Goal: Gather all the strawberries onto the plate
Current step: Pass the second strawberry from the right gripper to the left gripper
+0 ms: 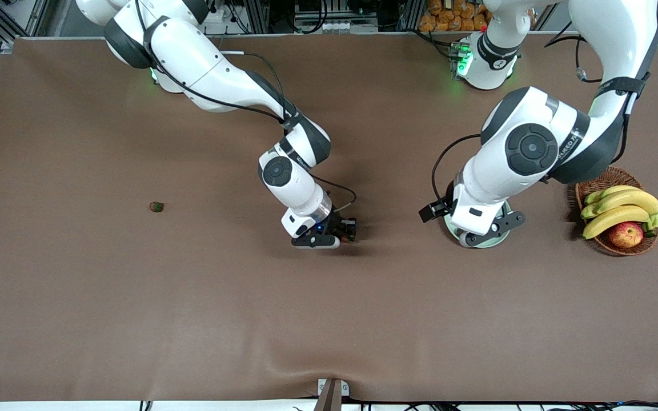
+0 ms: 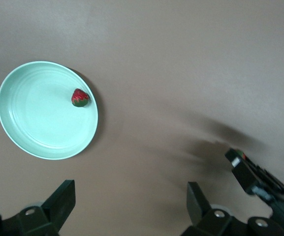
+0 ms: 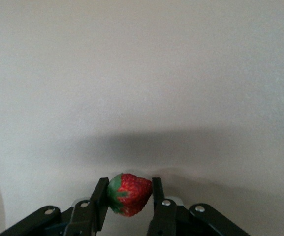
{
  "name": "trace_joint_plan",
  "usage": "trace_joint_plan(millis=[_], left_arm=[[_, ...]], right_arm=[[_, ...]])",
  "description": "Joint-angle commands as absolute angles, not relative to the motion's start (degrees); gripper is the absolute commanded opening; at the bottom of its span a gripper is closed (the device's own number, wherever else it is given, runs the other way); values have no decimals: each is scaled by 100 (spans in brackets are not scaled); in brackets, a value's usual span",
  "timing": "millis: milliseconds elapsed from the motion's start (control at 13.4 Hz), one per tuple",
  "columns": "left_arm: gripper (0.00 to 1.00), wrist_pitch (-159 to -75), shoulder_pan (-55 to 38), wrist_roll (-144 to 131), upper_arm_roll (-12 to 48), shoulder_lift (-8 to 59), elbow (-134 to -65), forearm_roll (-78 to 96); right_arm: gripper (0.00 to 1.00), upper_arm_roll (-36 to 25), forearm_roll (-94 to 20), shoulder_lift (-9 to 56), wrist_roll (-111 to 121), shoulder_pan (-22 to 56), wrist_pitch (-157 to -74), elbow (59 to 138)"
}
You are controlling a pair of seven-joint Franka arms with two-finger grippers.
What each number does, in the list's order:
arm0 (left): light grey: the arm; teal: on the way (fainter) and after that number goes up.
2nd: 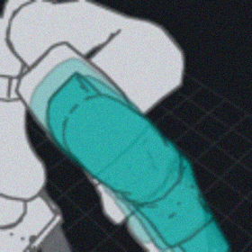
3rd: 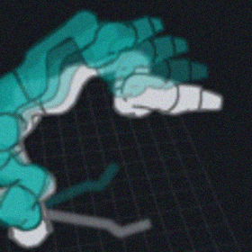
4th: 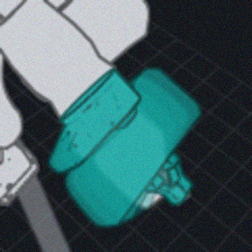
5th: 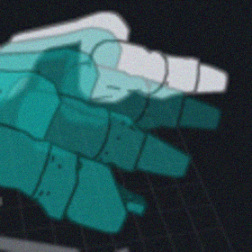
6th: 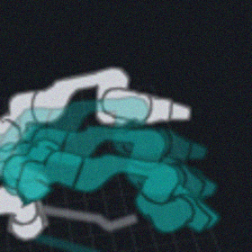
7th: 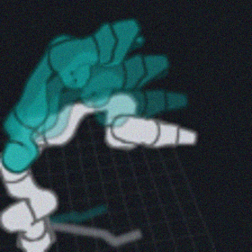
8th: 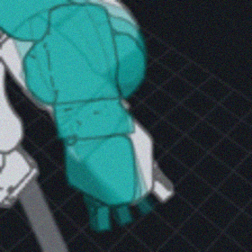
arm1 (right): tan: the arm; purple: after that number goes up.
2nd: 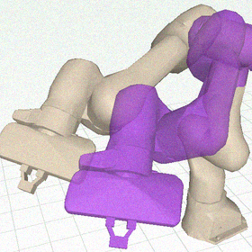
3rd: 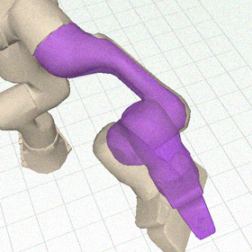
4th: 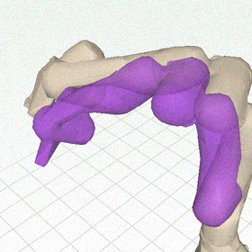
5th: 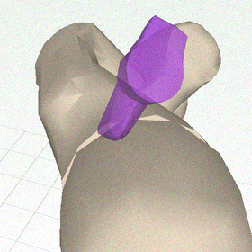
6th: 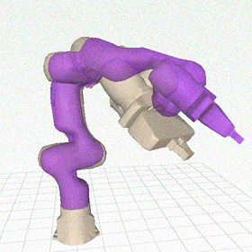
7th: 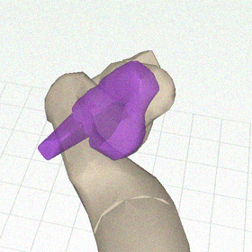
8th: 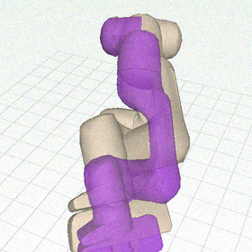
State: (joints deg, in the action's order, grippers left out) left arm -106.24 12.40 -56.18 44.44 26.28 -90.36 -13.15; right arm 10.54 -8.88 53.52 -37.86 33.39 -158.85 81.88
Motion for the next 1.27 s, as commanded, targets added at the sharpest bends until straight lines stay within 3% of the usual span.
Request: trace_joint_plan(millis=[0,75,524,823,973,1197], left_arm=[[100,-10529,1117,-5669,4474,2584,-9105,-1187],[100,-10538,1055,-5678,4474,2688,-9088,-1169],[100,-11161,827,-6080,4474,3198,-9070,-1169],[100,-12170,143,-7388,4255,3690,-9062,-1222],[100,-12663,-419,-8013,3790,3875,-8931,-1222],[100,-12893,-1613,-8682,2676,4262,-8290,-1204]], right_arm=[[65,748,-888,5581,-3788,3603,-15873,7778],[100,738,-818,5572,-3779,3630,-15882,7778],[100,633,-510,4836,-3744,3156,-15505,8120],[100,624,-510,4194,-3114,2577,-14286,8244],[100,607,-510,3851,-2621,2156,-13565,8436],[100,466,-510,3088,-1918,1558,-13315,9593]])
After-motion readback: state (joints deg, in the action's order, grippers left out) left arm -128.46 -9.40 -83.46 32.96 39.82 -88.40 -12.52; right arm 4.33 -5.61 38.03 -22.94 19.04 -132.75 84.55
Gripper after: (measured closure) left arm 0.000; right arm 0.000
